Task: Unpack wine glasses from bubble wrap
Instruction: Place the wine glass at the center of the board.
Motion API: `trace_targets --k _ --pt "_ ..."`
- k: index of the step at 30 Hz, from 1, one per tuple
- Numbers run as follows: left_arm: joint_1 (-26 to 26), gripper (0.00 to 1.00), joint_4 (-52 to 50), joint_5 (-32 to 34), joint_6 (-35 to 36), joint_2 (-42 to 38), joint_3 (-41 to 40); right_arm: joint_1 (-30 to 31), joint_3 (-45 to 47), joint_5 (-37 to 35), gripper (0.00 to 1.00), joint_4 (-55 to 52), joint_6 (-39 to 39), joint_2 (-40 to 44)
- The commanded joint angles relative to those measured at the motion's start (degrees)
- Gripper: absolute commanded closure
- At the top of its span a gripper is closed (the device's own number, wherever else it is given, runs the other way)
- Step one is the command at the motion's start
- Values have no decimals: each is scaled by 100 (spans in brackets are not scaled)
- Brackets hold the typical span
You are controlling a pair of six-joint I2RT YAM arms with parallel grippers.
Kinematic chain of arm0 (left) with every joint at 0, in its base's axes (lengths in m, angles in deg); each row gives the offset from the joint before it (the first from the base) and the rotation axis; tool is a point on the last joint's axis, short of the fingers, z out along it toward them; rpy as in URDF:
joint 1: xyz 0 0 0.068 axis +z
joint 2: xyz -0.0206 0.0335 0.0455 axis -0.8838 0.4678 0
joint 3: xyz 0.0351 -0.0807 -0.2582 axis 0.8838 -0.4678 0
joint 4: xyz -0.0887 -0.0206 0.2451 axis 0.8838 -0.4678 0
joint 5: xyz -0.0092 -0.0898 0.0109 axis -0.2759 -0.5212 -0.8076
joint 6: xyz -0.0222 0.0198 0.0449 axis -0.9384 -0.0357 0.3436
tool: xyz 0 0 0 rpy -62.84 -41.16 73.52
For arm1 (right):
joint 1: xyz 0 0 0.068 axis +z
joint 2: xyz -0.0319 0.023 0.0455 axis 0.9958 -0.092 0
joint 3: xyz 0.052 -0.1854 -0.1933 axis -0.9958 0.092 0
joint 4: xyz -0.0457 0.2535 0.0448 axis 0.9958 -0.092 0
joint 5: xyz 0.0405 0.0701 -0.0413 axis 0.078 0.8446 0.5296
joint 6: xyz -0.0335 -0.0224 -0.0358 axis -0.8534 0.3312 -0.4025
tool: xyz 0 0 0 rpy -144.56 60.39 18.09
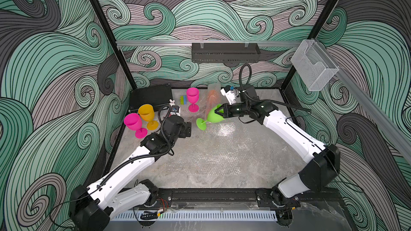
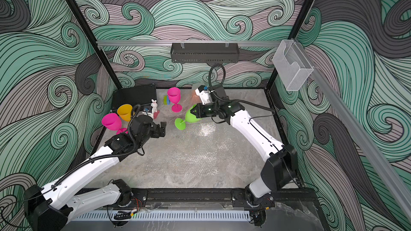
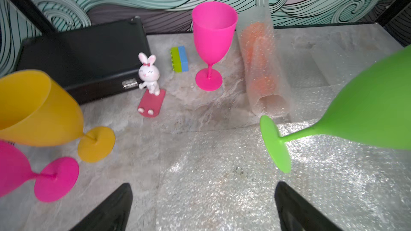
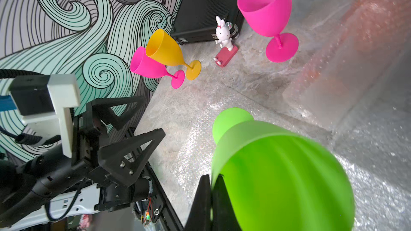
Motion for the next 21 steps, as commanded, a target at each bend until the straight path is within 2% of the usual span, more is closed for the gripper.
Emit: trace_targets --k 1,11,17,21 --pt "461 2 -896 -627 -855 -147 252 309 -680 -852 100 -688 -602 -546" --pt "1696 4 -1602 -1858 -1439 -623 -137 1043 -2818 -1910 100 -1544 -1254 -2276" --pt "1917 4 -1757 -2037 -1370 -810 -202 1294 -4410 -2341 100 -2253 -1596 -3407" --pt "1978 4 -1827 -2046 -1351 -878 -247 1377 -5158 -2475 100 -2405 -1686 -3954"
